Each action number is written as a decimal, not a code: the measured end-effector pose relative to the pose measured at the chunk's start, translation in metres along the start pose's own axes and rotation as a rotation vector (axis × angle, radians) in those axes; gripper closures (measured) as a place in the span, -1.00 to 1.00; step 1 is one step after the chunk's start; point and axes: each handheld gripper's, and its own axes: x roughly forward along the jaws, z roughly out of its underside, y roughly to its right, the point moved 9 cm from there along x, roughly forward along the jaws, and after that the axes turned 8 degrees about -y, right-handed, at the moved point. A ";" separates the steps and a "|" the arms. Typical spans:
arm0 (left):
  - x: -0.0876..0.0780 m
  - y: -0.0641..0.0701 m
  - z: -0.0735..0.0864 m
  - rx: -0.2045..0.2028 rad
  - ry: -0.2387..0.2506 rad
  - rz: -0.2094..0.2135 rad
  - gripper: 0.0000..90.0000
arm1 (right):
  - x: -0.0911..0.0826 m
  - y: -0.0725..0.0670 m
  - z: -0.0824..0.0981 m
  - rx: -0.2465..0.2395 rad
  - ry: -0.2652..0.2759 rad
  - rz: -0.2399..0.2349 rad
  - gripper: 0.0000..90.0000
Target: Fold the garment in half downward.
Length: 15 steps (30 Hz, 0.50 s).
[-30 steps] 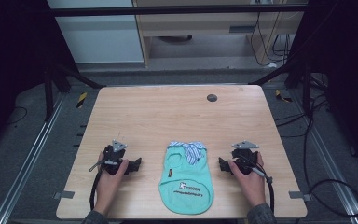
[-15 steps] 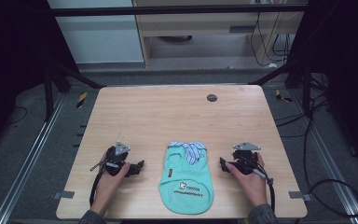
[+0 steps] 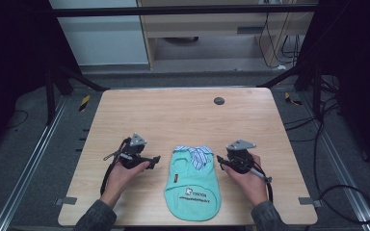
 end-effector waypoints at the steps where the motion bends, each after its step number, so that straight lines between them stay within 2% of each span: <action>1: 0.002 0.001 -0.007 0.002 0.001 0.015 -0.48 | 0.004 -0.001 -0.005 -0.016 -0.009 -0.004 0.19; 3: 0.006 0.002 -0.015 0.003 -0.005 0.027 -0.44 | 0.010 -0.003 -0.012 -0.015 -0.021 -0.031 0.29; 4: 0.008 0.003 -0.019 0.009 -0.009 0.028 -0.36 | 0.014 -0.005 -0.016 -0.021 -0.036 -0.044 0.36; 8: 0.015 0.007 -0.038 0.033 -0.011 0.024 -0.22 | 0.019 -0.008 -0.024 -0.033 -0.045 -0.070 0.44; 10: 0.020 0.010 -0.045 0.025 -0.008 0.036 -0.08 | 0.024 -0.011 -0.031 -0.039 -0.054 -0.089 0.48; 12: 0.025 0.015 -0.051 0.024 -0.012 0.054 0.00 | 0.026 -0.012 -0.034 -0.052 -0.056 -0.081 0.49; 13: 0.028 0.016 -0.054 0.033 -0.023 0.046 0.02 | 0.028 -0.011 -0.037 -0.055 -0.057 -0.077 0.50; 15: 0.034 0.019 -0.058 0.037 -0.038 0.049 0.08 | 0.033 -0.009 -0.042 -0.039 -0.056 -0.078 0.50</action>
